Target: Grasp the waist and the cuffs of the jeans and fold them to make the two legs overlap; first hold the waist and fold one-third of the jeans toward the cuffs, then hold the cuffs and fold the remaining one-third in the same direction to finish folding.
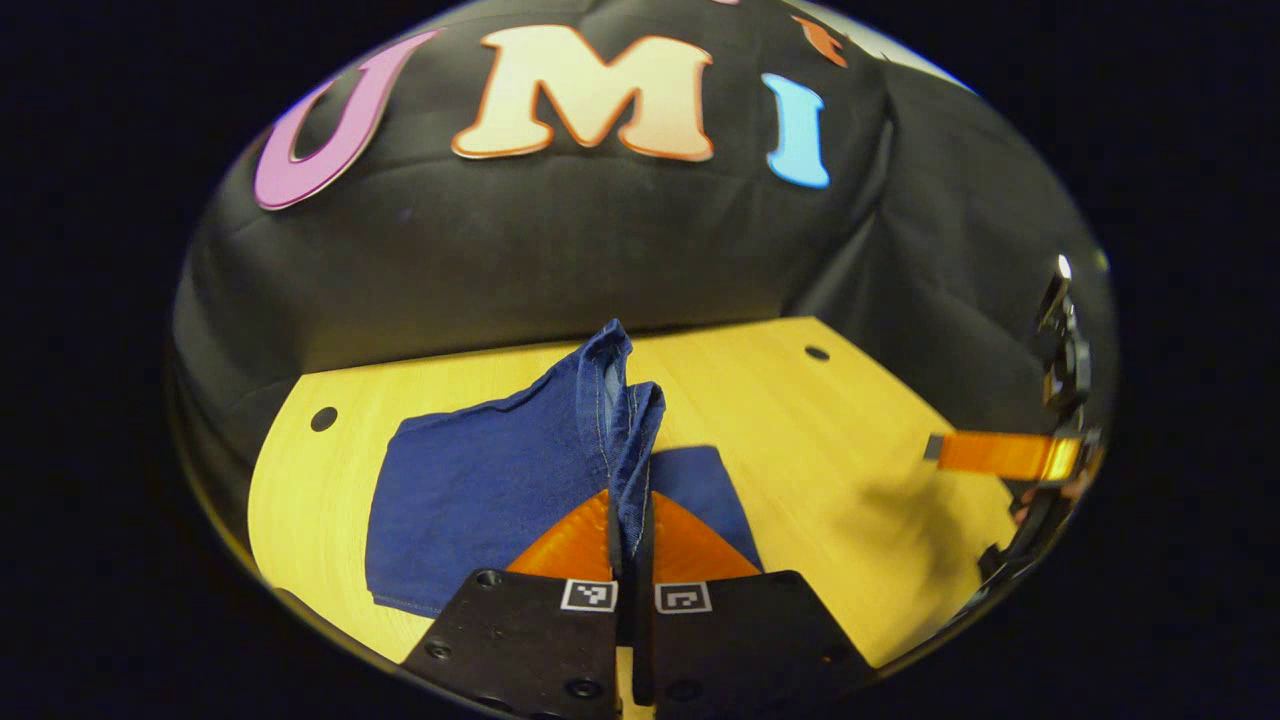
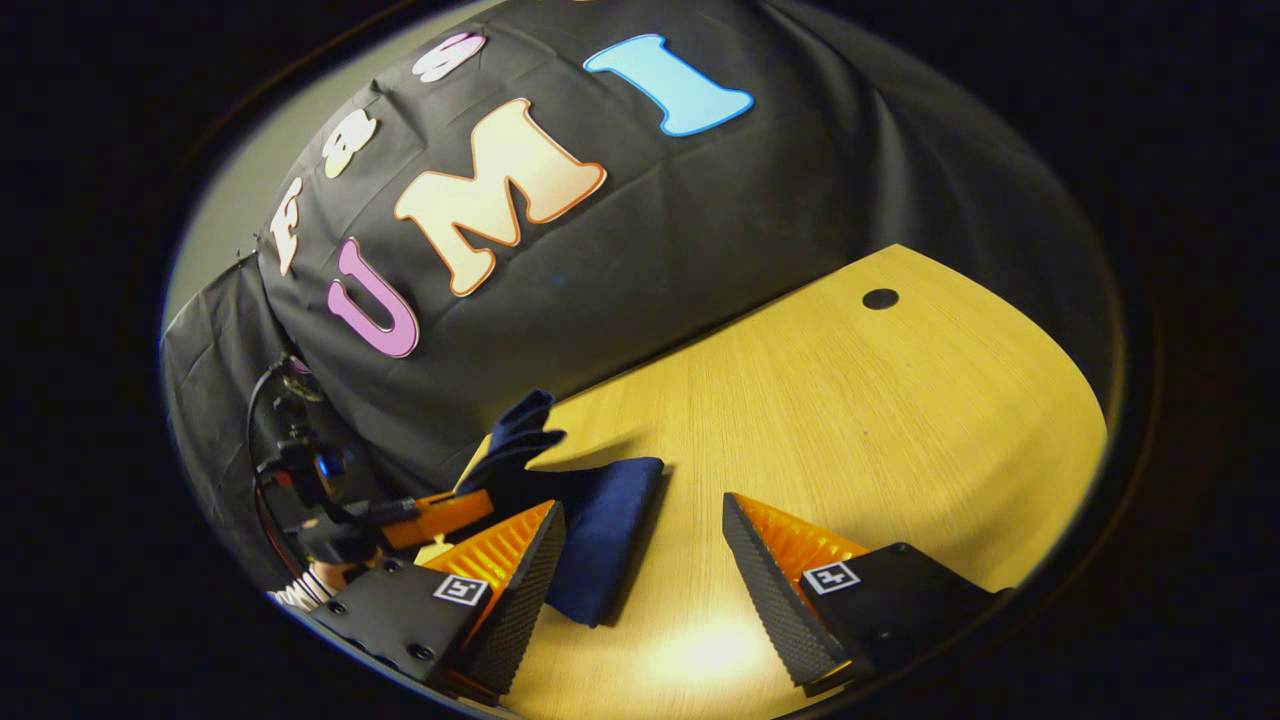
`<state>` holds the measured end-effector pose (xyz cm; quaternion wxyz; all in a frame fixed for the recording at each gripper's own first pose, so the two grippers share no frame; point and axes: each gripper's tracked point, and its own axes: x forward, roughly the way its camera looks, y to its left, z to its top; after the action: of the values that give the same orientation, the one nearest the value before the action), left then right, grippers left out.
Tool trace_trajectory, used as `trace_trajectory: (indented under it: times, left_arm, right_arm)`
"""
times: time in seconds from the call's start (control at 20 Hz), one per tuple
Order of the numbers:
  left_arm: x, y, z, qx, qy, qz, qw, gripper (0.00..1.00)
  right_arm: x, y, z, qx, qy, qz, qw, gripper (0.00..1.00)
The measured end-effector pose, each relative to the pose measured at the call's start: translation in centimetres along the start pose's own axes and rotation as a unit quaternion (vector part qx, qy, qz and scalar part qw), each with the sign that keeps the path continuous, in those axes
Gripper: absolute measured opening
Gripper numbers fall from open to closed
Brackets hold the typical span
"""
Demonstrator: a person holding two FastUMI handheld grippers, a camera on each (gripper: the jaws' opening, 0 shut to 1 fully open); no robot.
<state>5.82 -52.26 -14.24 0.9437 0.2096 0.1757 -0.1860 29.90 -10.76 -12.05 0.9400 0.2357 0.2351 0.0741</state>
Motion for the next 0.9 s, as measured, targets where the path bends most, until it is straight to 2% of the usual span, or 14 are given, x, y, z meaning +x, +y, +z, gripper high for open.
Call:
trace_trajectory:
  times: [0.1, 0.25, 0.3, 0.35, 0.4, 0.45, 0.5, 0.65, 0.8, 0.9]
  left_arm:
    - [1.1, -1.0, -2.9, 0.013, 0.019, 0.009, 1.0, 0.0]
    - [2.3, -1.0, -5.9, -0.003, 0.04, 0.024, 0.999, 0.0]
    - [2.4, -1.0, -6.3, -0.005, 0.042, 0.028, 0.999, 0.01]
    - [2.4, -1.2, -6.7, -0.009, 0.046, 0.027, 0.999, 0.04]
    - [2.4, -1.7, -6.7, -0.013, 0.047, 0.022, 0.999, 0.06]
    - [2.2, -1.9, -6.8, -0.017, 0.048, 0.021, 0.998, 0.15]
    - [1.3, -2.2, -6.5, -0.026, 0.044, 0.017, 0.999, 0.29]
    - [-1.9, -1.9, -5.2, -0.058, 0.011, 0.035, 0.998, 1.0]
    - [-6.1, -0.4, -4.1, -0.095, -0.032, 0.058, 0.993, 0.95]
    - [-8.6, 1.5, -4.4, -0.103, -0.039, 0.081, 0.991, 0.94]
  right_arm:
    - [-1.1, -1.0, -0.8, -0.004, 0.002, -0.005, 1.0, 0.98]
    - [-1.6, -1.0, -1.2, -0.013, 0.008, -0.008, 1.0, 0.98]
    - [-1.8, -0.9, -1.4, -0.015, 0.01, -0.008, 1.0, 0.94]
    - [-1.9, -0.9, -1.5, -0.017, 0.013, -0.008, 1.0, 0.98]
    - [-2.2, -0.8, -1.6, -0.018, 0.013, -0.008, 1.0, 0.98]
    - [-2.3, -0.5, -1.5, -0.019, 0.012, -0.007, 1.0, 0.98]
    - [-2.6, -0.4, -1.5, -0.019, 0.01, -0.006, 1.0, 0.98]
    - [-3.3, 0.4, -1.0, -0.017, 0.001, -0.001, 1.0, 0.98]
    - [-4.1, 0.7, -1.3, -0.028, -0.002, -0.001, 1.0, 0.98]
    - [-4.6, 0.6, -1.9, -0.041, 0.0, -0.006, 0.999, 0.98]
